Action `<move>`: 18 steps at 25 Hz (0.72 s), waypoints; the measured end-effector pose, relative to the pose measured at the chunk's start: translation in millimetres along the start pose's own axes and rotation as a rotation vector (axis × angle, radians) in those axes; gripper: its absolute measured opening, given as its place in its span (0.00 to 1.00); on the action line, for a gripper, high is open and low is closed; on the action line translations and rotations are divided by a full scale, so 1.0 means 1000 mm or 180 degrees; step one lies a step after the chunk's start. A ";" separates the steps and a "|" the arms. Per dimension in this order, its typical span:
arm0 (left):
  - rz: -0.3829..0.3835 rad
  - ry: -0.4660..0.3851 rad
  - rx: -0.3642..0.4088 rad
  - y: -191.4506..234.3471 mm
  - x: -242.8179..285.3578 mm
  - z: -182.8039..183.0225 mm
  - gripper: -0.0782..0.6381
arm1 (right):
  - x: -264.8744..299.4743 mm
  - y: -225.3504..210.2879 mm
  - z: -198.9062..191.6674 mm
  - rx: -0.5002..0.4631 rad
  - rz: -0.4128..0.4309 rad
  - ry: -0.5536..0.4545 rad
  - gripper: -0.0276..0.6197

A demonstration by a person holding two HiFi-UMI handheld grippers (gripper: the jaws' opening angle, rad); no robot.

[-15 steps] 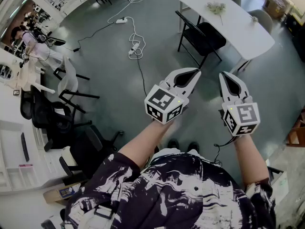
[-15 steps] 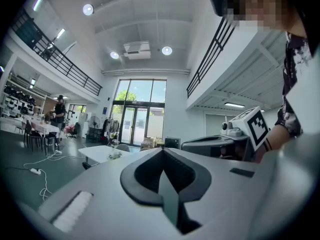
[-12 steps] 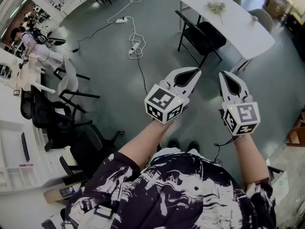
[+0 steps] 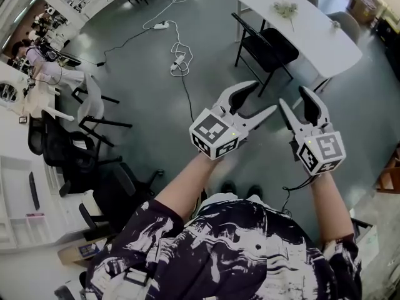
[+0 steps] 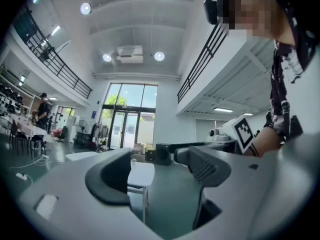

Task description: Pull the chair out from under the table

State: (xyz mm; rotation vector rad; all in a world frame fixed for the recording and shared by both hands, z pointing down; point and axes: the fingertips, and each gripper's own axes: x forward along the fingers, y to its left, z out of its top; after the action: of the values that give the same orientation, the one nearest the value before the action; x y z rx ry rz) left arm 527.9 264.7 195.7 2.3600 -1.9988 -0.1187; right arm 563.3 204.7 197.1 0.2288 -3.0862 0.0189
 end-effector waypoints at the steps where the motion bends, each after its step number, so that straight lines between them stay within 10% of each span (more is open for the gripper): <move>1: -0.0050 -0.0050 -0.0017 0.001 -0.001 0.002 0.62 | 0.001 -0.001 0.001 0.0029 0.0057 -0.0044 0.56; 3: -0.0071 -0.0089 0.0003 0.007 -0.004 0.004 0.71 | 0.003 -0.002 -0.001 -0.0006 0.0153 -0.0057 0.68; 18: -0.0010 -0.0003 0.0074 0.050 -0.037 -0.009 0.70 | 0.047 0.027 -0.016 -0.0076 0.0340 0.0051 0.68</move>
State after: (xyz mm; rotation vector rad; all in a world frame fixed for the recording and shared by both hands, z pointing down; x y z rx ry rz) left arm 473.8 292.4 210.3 2.3773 -2.0079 -0.0971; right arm 513.3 224.9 214.9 0.0622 -3.0770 -0.0121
